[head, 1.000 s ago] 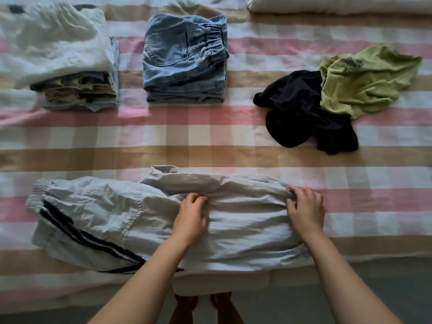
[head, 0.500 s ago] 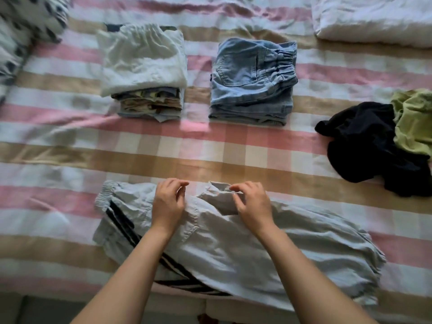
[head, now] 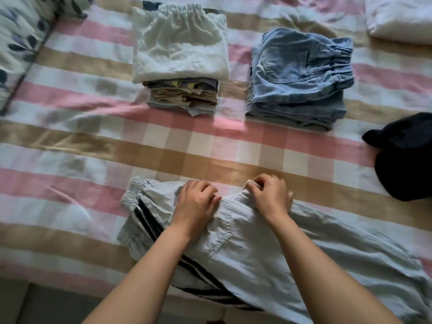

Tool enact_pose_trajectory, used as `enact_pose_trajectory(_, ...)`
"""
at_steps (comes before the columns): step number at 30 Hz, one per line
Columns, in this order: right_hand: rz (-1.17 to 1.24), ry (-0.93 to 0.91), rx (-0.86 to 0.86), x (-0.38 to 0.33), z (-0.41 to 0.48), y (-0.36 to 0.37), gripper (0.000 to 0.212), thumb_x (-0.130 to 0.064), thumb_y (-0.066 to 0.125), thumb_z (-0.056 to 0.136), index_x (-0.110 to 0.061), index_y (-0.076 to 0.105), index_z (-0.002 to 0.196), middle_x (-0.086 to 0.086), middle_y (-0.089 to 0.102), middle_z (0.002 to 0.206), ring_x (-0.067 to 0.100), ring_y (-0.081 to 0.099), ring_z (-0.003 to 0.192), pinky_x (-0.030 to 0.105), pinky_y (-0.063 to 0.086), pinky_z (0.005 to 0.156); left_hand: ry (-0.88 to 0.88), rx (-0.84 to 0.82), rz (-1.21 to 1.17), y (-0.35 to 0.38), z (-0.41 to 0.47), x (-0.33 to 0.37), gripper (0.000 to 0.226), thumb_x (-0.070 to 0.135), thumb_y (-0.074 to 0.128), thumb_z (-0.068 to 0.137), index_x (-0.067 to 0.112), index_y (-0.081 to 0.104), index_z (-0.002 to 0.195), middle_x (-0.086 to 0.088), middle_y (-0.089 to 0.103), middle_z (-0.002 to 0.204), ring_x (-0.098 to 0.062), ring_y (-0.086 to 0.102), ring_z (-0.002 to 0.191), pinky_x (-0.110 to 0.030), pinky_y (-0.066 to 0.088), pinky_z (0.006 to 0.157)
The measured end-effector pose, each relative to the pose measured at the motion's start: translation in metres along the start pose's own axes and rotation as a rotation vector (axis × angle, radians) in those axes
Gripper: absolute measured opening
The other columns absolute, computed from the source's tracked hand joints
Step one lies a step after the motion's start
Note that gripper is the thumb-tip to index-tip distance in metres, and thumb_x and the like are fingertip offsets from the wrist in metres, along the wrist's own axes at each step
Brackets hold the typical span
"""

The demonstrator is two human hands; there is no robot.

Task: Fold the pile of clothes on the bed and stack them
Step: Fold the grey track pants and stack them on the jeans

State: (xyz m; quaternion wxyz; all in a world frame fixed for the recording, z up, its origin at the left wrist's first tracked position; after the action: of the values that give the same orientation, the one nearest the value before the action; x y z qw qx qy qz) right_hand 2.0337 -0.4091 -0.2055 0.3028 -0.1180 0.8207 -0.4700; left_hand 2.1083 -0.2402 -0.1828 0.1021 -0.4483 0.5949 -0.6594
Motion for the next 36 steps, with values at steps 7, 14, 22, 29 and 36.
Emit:
enact_pose_trajectory(7, 0.209, -0.583, 0.047, -0.088, -0.078, 0.007, 0.009, -0.014, 0.067, 0.081, -0.013, 0.067, 0.09, 0.004, 0.062, 0.088, 0.024, 0.055, 0.084, 0.035, 0.044, 0.071, -0.348, 0.4, -0.113, -0.063, -0.045, -0.061, 0.02, 0.006, 0.057, 0.083, 0.0, 0.065, 0.101, -0.016, 0.061, 0.103, -0.034, 0.052, 0.099, -0.031, 0.034, 0.088)
enact_pose_trajectory(14, -0.23, -0.676, -0.18, -0.127, -0.151, 0.088, 0.045, -0.051, 0.068, 0.068, -0.024, 0.055, 0.102, -0.002, 0.056, 0.105, 0.022, 0.05, 0.1, 0.037, 0.042, 0.077, -1.029, 0.41, -0.667, -0.046, -0.09, -0.126, 0.038, 0.014, 0.063, 0.085, -0.002, 0.049, 0.116, -0.02, 0.057, 0.114, -0.031, 0.056, 0.104, -0.033, 0.042, 0.088)
enact_pose_trajectory(22, -0.273, -0.571, -0.109, -0.114, -0.14, 0.092, 0.021, -0.033, 0.052, 0.088, -0.026, 0.058, 0.107, -0.005, 0.058, 0.114, 0.021, 0.051, 0.106, 0.035, 0.033, 0.08, -1.029, 0.476, -0.944, -0.047, -0.08, -0.129, 0.012, 0.012, 0.071, 0.079, 0.012, 0.061, 0.084, -0.007, 0.067, 0.084, -0.021, 0.061, 0.079, -0.035, 0.051, 0.077)
enact_pose_trajectory(29, -0.101, -0.796, -0.012, -0.108, -0.195, 0.063, 0.017, -0.029, 0.08, 0.058, -0.024, 0.064, 0.064, -0.009, 0.064, 0.072, 0.016, 0.061, 0.066, 0.031, 0.041, 0.062, -1.075, 0.522, -1.142, -0.047, -0.163, -0.129, 0.011, 0.004, 0.065, 0.082, 0.014, 0.062, 0.081, -0.004, 0.07, 0.078, -0.015, 0.065, 0.069, -0.025, 0.054, 0.058)
enact_pose_trajectory(36, -0.417, -0.741, -0.359, -0.096, -0.186, 0.095, 0.023, -0.044, 0.065, 0.078, -0.03, 0.069, 0.095, -0.009, 0.064, 0.096, 0.018, 0.057, 0.096, 0.031, 0.043, 0.074, -1.065, 0.355, -0.831, -0.019, -0.172, -0.143, 0.015, -0.001, 0.064, 0.081, 0.007, 0.059, 0.093, -0.011, 0.064, 0.09, -0.02, 0.056, 0.081, -0.028, 0.043, 0.074)
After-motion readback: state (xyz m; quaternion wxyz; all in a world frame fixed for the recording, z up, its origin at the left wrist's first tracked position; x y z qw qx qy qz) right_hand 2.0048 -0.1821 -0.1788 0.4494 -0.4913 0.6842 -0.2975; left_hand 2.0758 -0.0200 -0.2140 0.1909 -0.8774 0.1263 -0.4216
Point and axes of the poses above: each hand's wrist, its own z-axis towards the middle knuckle, its own y-axis out of the palm, x = y × z, the point moved 4 cm from there along z, towards the middle knuckle
